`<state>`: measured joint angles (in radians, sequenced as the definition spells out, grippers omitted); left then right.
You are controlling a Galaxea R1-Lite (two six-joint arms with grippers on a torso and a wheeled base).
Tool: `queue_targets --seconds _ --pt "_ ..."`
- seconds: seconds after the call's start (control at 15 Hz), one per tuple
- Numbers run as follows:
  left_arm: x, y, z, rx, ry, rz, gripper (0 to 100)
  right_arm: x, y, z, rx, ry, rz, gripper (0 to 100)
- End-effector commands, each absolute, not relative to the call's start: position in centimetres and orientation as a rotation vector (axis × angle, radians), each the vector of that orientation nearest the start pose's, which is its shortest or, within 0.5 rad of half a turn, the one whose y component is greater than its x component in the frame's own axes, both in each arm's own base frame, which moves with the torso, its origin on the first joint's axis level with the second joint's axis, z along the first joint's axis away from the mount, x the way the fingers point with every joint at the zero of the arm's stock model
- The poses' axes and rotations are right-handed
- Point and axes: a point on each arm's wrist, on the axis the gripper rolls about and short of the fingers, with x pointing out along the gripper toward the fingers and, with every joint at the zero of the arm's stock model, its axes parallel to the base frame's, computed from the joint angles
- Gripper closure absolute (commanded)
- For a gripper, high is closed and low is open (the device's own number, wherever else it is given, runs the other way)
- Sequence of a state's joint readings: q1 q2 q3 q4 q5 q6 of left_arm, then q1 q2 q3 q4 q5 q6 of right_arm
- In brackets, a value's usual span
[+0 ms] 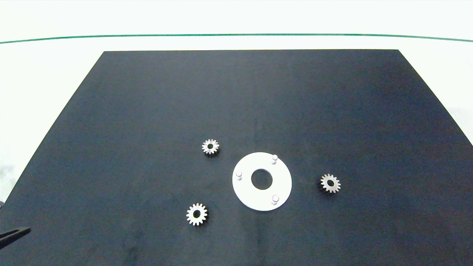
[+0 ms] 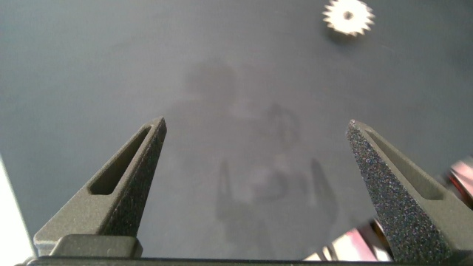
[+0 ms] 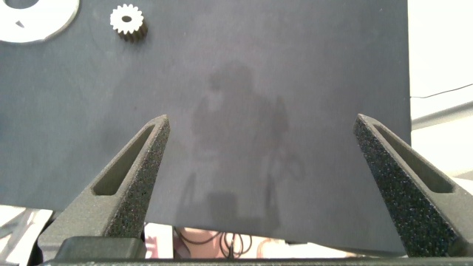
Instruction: Install three planetary gears onto the carrier pins
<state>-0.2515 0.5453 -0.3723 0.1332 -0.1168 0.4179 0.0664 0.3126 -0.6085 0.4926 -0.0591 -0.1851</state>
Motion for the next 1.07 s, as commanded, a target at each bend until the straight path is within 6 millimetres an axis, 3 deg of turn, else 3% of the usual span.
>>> queue_targets --seconds 0.07,0.4,0.6,0.73,1.07 --pt "5.3 -2.4 17.3 0.486 0.304 -0.569 0 -4.0 -0.4 19.3 -0.200 0.211 0.031 0" --pt "11.3 -4.9 21.4 0.522 0.304 -0.581 0 -4.0 -0.4 18.6 -0.202 0.237 0.038 0" --pt "13.0 -5.8 21.2 0.544 0.349 -0.581 0 -3.7 -0.4 18.4 -0.203 0.249 0.040 0" --pt "14.8 -6.4 22.0 0.552 0.337 -0.523 0 -3.6 -0.4 18.5 -0.203 0.252 0.039 0" --pt "16.5 -7.2 23.5 0.558 0.322 -0.492 0 -3.7 -0.4 18.2 -0.204 0.257 0.038 0"
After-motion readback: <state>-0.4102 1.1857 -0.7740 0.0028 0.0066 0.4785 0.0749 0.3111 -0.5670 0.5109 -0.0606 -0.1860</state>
